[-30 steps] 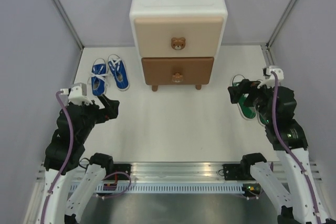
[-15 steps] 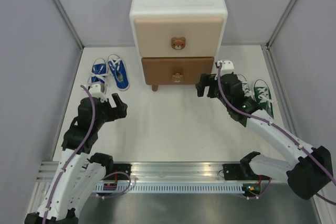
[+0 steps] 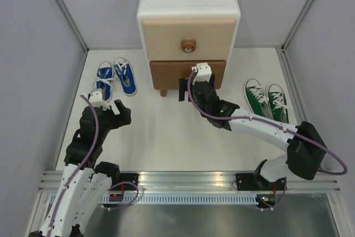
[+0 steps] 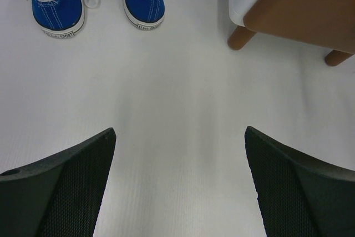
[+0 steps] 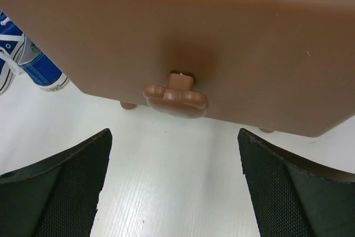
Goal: Place and organize the shoes in the shoe cabinet
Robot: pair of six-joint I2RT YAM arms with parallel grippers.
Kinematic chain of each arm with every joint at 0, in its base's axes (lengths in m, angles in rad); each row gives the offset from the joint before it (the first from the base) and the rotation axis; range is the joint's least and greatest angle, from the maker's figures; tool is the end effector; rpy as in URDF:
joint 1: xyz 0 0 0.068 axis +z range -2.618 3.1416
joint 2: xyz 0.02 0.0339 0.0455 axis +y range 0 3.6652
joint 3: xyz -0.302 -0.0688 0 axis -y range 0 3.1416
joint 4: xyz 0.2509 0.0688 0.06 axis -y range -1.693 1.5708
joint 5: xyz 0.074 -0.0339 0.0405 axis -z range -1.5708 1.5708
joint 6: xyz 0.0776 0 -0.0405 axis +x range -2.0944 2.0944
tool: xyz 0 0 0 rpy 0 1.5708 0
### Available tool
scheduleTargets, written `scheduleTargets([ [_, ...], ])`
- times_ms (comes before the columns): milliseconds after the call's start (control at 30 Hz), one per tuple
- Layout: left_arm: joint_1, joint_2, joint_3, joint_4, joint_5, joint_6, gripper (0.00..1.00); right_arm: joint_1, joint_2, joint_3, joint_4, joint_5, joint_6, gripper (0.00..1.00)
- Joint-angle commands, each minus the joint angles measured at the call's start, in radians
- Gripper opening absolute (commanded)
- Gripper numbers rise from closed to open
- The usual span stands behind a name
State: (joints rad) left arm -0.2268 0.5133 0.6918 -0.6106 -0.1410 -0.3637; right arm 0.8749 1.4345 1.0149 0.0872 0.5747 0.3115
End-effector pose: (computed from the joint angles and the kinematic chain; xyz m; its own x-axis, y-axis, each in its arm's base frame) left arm 0.1293 -0.0186 0.3022 -0.4163 -0.2654 -0.8696 -0.0533 0.9619 -0.2680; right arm 0.2658 0.2524 0.3199 -0.2956 0.0474 -0.9541 -0.2355 0.9643 0.1209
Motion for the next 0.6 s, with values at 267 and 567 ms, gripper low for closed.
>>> scheduleTargets([
  [267,-0.002,-0.006,0.0,0.045,-0.025,0.034,1.0,0.032,0.188,0.186,0.036,0.221,0.054,0.86],
  [567,-0.002,-0.01,-0.002,0.043,-0.026,0.035,1.0,0.038,0.287,0.257,0.002,0.287,0.078,0.77],
])
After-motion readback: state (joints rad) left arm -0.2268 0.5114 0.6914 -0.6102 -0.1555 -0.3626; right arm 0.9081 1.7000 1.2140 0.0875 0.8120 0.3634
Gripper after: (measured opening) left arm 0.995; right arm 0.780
